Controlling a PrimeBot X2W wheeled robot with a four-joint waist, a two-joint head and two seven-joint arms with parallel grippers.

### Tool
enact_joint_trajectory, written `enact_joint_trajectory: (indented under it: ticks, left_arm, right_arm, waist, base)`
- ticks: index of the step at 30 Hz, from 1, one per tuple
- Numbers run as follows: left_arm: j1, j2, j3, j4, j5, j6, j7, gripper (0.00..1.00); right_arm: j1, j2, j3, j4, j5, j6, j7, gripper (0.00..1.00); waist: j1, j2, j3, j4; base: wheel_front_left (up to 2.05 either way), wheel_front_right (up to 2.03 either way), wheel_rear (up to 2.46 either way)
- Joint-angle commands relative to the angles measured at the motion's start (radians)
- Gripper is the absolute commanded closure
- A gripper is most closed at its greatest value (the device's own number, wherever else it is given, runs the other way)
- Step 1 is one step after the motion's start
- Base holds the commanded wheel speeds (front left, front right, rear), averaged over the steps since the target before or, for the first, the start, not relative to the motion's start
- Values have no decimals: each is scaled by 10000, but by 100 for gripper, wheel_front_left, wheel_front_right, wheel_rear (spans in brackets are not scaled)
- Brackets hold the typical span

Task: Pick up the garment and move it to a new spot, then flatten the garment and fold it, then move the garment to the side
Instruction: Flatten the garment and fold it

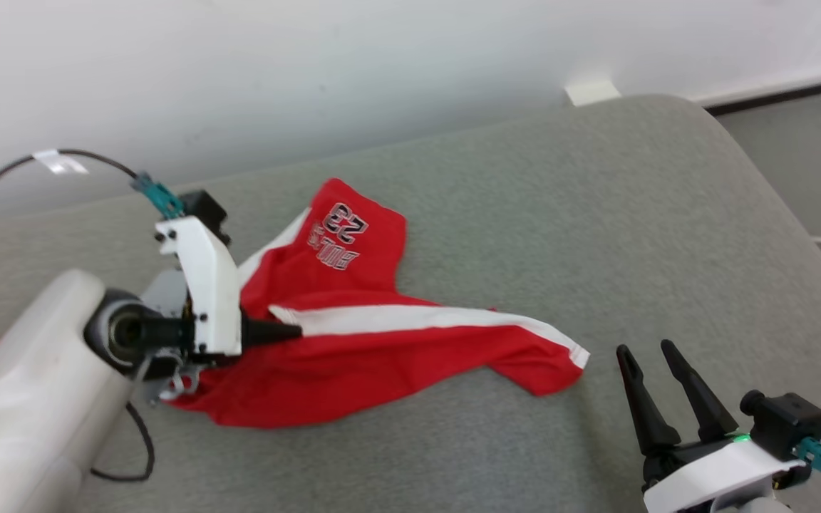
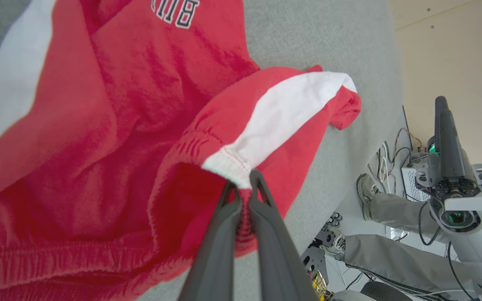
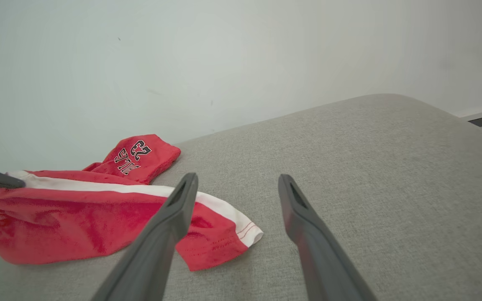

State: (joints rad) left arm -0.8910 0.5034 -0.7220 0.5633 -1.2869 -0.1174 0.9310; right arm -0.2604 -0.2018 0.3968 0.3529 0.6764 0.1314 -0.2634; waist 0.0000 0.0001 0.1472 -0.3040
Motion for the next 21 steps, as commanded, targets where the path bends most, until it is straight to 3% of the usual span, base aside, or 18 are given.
enact_joint_trajectory:
  ticks: [1, 8, 14, 15, 16, 17, 21]
  left_arm:
    - [301, 101, -72, -209, -187, -53, 155, 100]
    - [1638, 840, -375, -2021, -461, -44, 653, 100]
    - [2955, 1434, -408, -3210, -470, 203, 180, 100]
    - [3161, 1483, -449, -3333, -410, 212, 57, 82]
    - [3350, 1526, -462, -3416, -382, 223, -71, 13]
    - [3522, 1552, -468, -3459, -357, 253, -182, 0]
    - [3919, 1641, -417, -3588, -283, 265, -571, 0]
  right_arm:
    - [125, -140, -34, 22, -60, -13, -11, 0]
    - [423, -409, -4, 45, -50, -13, -9, 0]
    - [589, -540, -59, -43, -66, -13, -9, 0]
    - [630, -569, -81, -34, -58, -13, -8, 0]
    - [651, -586, -88, -37, -49, -13, -7, 0]
    - [661, -606, -103, -47, -44, -13, -2, 0]
    - [767, -695, -197, -109, -34, -13, 37, 0]
  waist:
    - [0, -1, -501, 593]
    - [0, -1, -1013, 1638]
    - [0, -1, -1059, 1993]
    - [0, -1, -1075, 2033]
    - [0, -1, -1085, 2059]
    - [0, -1, -1086, 2080]
    - [0, -1, -1138, 2181]
  base:
    - [0, 0, 0]
    - [0, 0, 0]
    - [0, 0, 0]
    - [0, 0, 0]
    - [0, 0, 0]
    - [0, 0, 0]
    - [0, 0, 0]
